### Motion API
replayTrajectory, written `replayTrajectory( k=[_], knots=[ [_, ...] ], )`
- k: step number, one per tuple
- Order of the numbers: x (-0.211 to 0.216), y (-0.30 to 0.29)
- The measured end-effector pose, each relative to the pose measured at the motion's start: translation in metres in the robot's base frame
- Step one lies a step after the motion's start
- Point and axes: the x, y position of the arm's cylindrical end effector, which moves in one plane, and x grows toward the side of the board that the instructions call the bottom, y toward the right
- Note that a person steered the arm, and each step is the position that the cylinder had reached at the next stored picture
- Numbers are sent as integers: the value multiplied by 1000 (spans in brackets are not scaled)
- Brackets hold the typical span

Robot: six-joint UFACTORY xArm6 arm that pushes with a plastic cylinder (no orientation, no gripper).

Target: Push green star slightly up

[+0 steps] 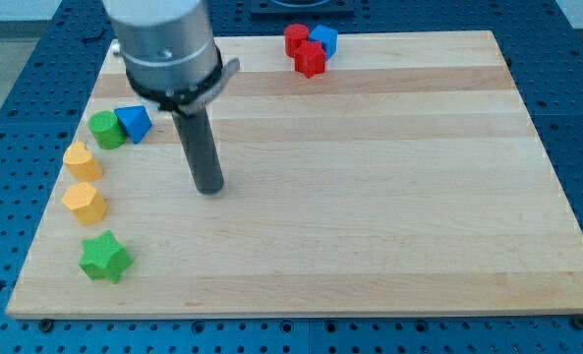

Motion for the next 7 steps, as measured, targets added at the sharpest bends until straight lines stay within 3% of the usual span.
replayTrajectory(
  k=[2, 3, 4, 5, 7],
  knots=[
    [88, 26],
    [128, 10],
    [128, -2],
    [128, -58],
    [92, -113]
  ],
)
